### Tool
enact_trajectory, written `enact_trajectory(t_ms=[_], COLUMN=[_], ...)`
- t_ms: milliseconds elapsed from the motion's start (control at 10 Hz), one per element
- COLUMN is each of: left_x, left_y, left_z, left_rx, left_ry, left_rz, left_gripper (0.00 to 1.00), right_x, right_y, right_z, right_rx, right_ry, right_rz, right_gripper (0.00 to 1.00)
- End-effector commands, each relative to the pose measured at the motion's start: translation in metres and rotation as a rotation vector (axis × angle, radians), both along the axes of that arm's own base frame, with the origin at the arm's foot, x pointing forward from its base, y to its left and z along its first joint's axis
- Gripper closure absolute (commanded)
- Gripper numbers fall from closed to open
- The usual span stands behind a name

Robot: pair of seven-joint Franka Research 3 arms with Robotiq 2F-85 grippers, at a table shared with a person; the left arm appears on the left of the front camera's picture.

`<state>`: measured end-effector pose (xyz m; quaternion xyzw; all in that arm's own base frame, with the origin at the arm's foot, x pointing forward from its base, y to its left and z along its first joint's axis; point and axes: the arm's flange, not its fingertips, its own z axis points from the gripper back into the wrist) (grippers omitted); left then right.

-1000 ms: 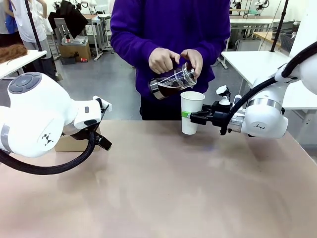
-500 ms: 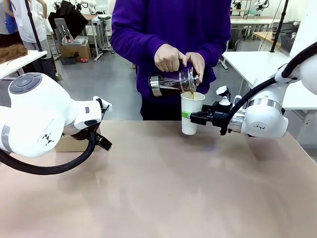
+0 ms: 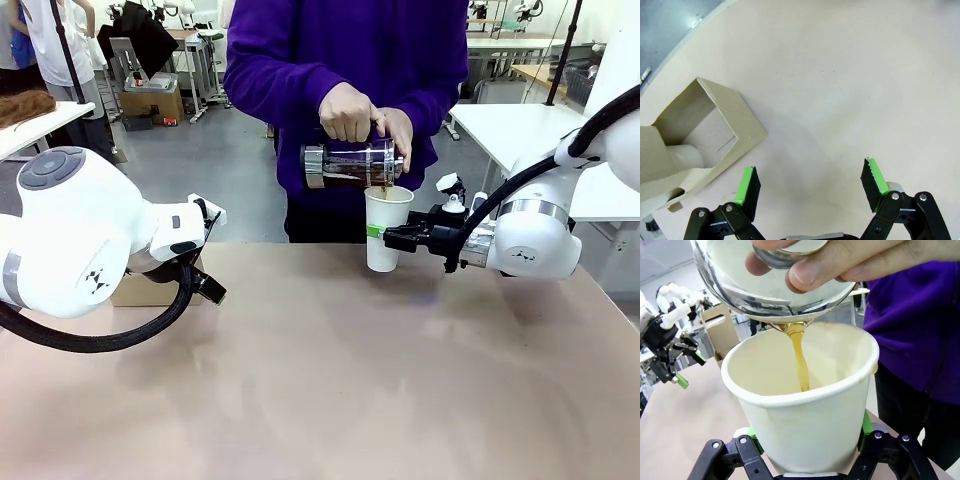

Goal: Pour a drink into a cup and package it in a carrier.
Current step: When a person places the Paper Cup Lid on the 600 ml Paper Cup , lift the 600 ml Paper Cup.

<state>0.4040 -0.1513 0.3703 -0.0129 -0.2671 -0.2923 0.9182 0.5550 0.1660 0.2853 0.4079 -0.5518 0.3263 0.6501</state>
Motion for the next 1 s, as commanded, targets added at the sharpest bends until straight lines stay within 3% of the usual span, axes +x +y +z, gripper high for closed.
enact_trajectory(t_ms=[0, 900], left_x=[-0.0003, -0.0003], left_y=[0.0, 0.0], left_z=[0.0002, 0.0002], left_rx=[-0.002, -0.002], left_ry=[0.0, 0.0], left_rz=[-0.001, -0.001], left_gripper=[0.0, 0.0], right_x=[-0.0003, -0.0003], right_y=[0.0026, 0.0026], right_z=[0.0027, 0.0027], right_rx=[0.0, 0.0], right_ry=[0.001, 0.001], right_rz=[-0.01, -0.01], right_gripper=[0.2, 0.2])
